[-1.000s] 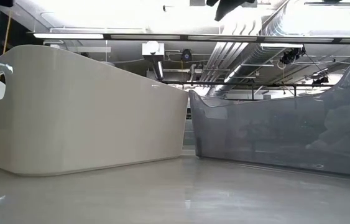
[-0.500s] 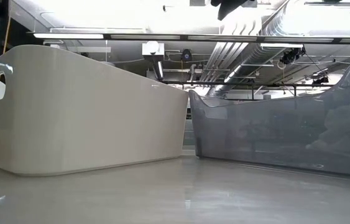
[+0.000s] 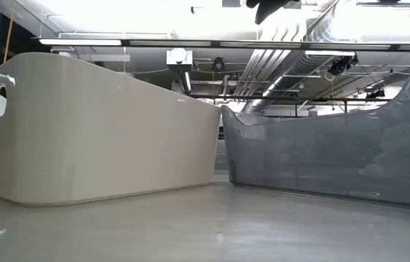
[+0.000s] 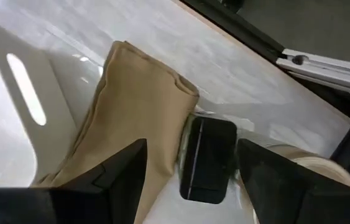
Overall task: Sort spices by type
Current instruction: Put the green seasoning can into the transparent bin
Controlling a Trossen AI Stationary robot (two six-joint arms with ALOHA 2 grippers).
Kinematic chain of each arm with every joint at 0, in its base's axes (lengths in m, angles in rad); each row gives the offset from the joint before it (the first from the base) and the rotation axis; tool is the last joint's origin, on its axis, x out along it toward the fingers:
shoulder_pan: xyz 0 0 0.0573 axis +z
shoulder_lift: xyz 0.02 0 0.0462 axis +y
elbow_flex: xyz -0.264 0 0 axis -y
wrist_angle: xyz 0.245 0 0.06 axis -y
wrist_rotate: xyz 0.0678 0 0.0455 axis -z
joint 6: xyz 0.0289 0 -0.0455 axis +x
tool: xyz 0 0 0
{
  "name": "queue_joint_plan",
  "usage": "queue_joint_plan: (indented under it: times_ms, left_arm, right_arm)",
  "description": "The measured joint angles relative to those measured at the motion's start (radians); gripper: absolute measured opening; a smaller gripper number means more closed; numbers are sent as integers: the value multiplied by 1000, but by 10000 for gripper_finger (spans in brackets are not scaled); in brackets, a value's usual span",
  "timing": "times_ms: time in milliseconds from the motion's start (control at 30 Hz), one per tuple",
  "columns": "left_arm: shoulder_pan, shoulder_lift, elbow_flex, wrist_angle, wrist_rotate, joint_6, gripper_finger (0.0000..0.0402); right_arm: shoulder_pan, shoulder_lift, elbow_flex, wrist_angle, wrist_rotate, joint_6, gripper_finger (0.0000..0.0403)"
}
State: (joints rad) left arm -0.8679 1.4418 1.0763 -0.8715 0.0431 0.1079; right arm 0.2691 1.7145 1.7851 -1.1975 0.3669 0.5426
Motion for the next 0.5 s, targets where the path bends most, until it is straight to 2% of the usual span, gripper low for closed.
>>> queue_joint_plan:
  times_ms: [300, 500]
  left_arm:
    - [4, 80, -1, -2, -1, -18, 236]
    - [6, 90, 0, -2, -5, -26, 236]
  right_arm:
    - [0, 0, 0, 0, 8, 0, 240]
    - [0, 0, 0, 1, 8, 0, 240]
